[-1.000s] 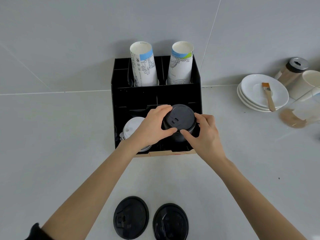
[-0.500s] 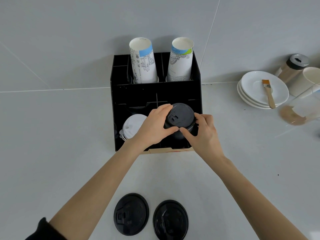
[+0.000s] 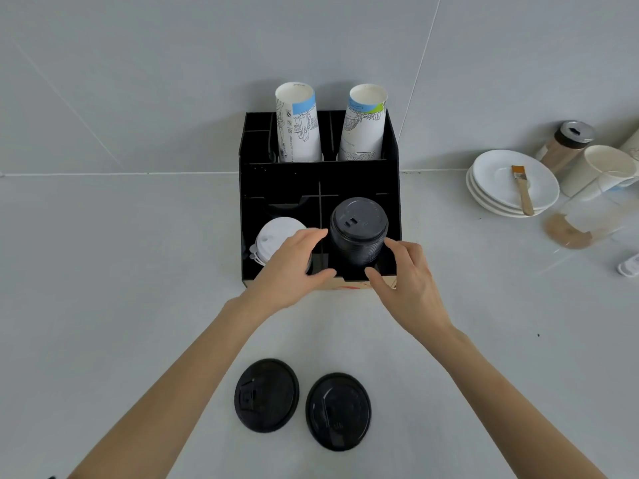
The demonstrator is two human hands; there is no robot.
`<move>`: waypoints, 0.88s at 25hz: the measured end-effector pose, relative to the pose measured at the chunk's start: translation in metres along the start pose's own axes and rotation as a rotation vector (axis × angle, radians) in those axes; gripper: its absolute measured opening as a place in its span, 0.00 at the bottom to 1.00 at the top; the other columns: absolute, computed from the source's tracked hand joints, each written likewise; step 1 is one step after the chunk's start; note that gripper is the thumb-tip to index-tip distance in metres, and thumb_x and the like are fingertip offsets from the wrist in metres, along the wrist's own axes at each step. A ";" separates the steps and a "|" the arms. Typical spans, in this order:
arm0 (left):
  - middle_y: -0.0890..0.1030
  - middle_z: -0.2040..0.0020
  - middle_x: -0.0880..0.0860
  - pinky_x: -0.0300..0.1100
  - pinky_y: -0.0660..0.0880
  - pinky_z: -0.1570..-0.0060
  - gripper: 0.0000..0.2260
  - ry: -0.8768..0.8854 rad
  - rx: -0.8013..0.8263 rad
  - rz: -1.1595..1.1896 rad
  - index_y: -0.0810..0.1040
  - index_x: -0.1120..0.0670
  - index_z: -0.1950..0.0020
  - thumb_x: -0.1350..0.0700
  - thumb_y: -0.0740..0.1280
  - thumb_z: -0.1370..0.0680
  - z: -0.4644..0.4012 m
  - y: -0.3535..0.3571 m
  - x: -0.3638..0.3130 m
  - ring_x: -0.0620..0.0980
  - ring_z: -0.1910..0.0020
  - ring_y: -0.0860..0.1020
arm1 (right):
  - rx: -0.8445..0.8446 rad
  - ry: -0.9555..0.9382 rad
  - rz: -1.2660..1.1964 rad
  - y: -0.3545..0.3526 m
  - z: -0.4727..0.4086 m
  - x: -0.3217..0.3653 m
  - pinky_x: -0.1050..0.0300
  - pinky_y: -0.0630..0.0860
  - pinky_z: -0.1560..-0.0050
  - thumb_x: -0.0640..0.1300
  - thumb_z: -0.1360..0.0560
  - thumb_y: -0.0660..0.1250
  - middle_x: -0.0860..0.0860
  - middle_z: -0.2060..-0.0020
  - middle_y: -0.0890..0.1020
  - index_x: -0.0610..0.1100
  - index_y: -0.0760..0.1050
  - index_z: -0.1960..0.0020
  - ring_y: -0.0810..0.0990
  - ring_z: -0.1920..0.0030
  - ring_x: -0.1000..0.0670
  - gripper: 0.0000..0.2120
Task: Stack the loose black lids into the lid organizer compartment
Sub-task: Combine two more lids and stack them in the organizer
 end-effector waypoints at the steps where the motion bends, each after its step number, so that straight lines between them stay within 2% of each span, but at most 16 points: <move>1: 0.64 0.29 0.53 0.33 0.55 0.39 0.26 -0.009 0.013 -0.002 0.59 0.54 0.31 0.55 0.66 0.26 0.010 0.004 0.003 0.49 0.31 0.62 | 0.015 -0.013 0.004 0.002 0.007 0.001 0.56 0.67 0.41 0.46 0.26 0.63 0.43 0.37 0.67 0.43 0.60 0.32 0.69 0.38 0.45 0.24; 11: 0.64 0.29 0.50 0.36 0.57 0.35 0.26 -0.119 0.113 0.021 0.58 0.52 0.30 0.52 0.64 0.25 0.102 0.059 0.027 0.47 0.32 0.62 | 0.184 -0.064 0.031 0.032 0.077 -0.009 0.56 0.66 0.37 0.46 0.26 0.63 0.46 0.36 0.69 0.43 0.63 0.34 0.69 0.37 0.46 0.22; 18: 0.62 0.28 0.49 0.42 0.57 0.31 0.28 -0.150 0.255 -0.030 0.57 0.51 0.30 0.50 0.65 0.26 0.142 0.097 0.029 0.49 0.30 0.60 | 0.394 -0.039 0.054 0.068 0.132 -0.025 0.56 0.64 0.33 0.49 0.26 0.63 0.49 0.33 0.64 0.46 0.56 0.31 0.65 0.33 0.49 0.28; 22: 0.61 0.28 0.49 0.44 0.54 0.31 0.29 -0.121 0.290 -0.138 0.55 0.50 0.29 0.48 0.64 0.26 0.157 0.111 0.030 0.49 0.30 0.59 | 0.479 -0.024 0.087 0.085 0.154 -0.032 0.57 0.62 0.31 0.48 0.28 0.65 0.49 0.32 0.62 0.46 0.53 0.30 0.63 0.32 0.49 0.32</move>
Point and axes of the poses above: each hand's wrist, its own z-axis away from the middle knuckle, its own y-axis out of the palm, x = y × z, the point moved 10 cm from there along -z, towards the middle knuckle
